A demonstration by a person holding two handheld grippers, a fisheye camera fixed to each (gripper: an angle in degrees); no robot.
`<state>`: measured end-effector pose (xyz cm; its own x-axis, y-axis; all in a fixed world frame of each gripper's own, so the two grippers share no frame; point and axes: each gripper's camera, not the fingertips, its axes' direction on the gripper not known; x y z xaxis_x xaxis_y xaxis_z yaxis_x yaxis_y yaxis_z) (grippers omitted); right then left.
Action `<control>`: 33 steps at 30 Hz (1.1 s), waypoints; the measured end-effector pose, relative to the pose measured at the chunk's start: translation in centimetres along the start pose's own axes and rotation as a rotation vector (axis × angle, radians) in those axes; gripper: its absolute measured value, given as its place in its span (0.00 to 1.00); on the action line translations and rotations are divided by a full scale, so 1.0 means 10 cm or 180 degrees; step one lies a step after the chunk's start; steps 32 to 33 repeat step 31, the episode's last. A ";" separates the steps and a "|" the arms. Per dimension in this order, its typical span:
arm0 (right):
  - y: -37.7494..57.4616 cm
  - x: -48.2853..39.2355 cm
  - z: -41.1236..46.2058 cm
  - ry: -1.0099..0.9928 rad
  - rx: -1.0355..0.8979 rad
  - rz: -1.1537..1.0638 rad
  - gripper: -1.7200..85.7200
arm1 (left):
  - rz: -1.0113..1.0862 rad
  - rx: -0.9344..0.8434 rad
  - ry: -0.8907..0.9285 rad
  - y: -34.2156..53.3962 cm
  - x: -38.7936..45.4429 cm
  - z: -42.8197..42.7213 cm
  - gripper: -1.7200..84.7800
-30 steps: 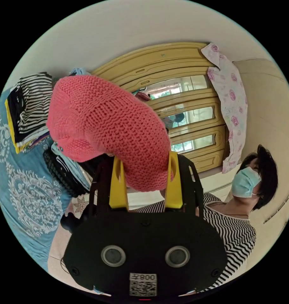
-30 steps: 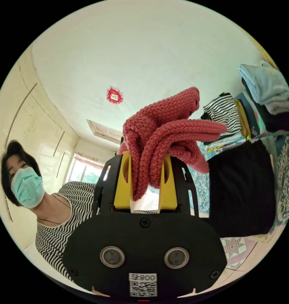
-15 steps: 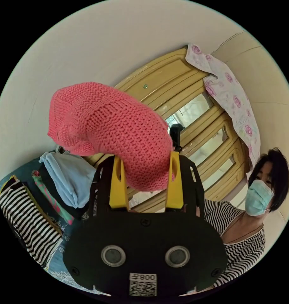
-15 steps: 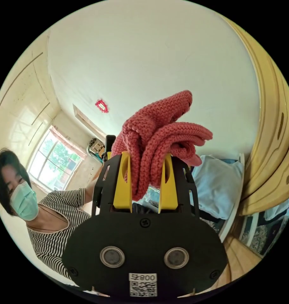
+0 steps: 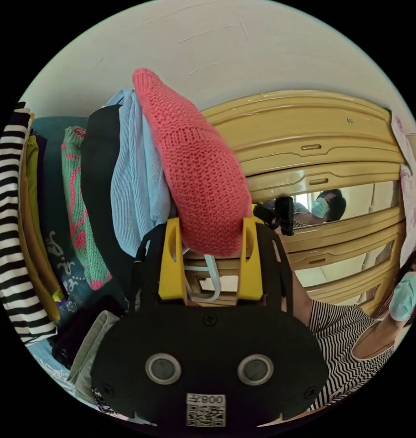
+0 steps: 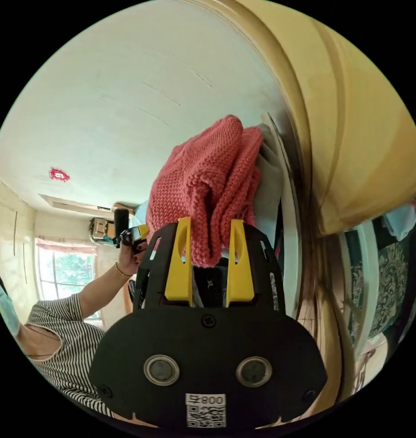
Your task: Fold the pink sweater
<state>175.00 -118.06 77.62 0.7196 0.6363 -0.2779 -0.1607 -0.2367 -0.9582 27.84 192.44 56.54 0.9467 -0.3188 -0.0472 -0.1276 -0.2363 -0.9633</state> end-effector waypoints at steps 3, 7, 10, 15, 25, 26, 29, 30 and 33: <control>0.18 -0.42 -0.22 0.0388 0.0198 -0.0196 0.14 | 0.0039 0.0175 -0.0067 0.03 0.01 0.03 0.20; 0.39 -1.22 -0.27 0.1096 0.0305 -0.0743 0.12 | 0.0329 0.0590 -0.0414 0.18 0.22 -0.04 0.18; 0.54 -1.73 -0.24 0.1398 0.0595 -0.1182 0.08 | 0.0691 0.0559 -0.0597 0.15 0.44 0.14 0.16; 0.39 -1.74 0.49 0.1656 0.0021 -0.1235 0.04 | 0.1321 -0.0021 -0.1734 0.08 0.57 0.85 0.13; 0.48 -1.66 0.65 0.1562 0.0172 -0.1135 0.03 | 0.1403 -0.0010 -0.1887 0.40 0.42 0.88 0.09; 0.49 -1.66 0.63 0.1550 0.0183 -0.1120 0.03 | 0.1408 -0.0020 -0.1824 0.47 0.44 0.76 0.07; 0.53 -1.63 0.54 0.1527 0.0252 -0.1081 0.03 | 0.1419 0.0133 -0.1625 0.80 0.45 0.32 0.06; 0.55 -1.60 0.50 0.1505 0.0252 -0.1054 0.03 | 0.1393 0.0170 -0.1609 0.88 0.43 0.21 0.07; 0.58 -1.58 0.46 0.1474 0.0271 -0.1046 0.02 | 0.1353 0.0228 -0.1590 1.06 0.40 0.01 0.07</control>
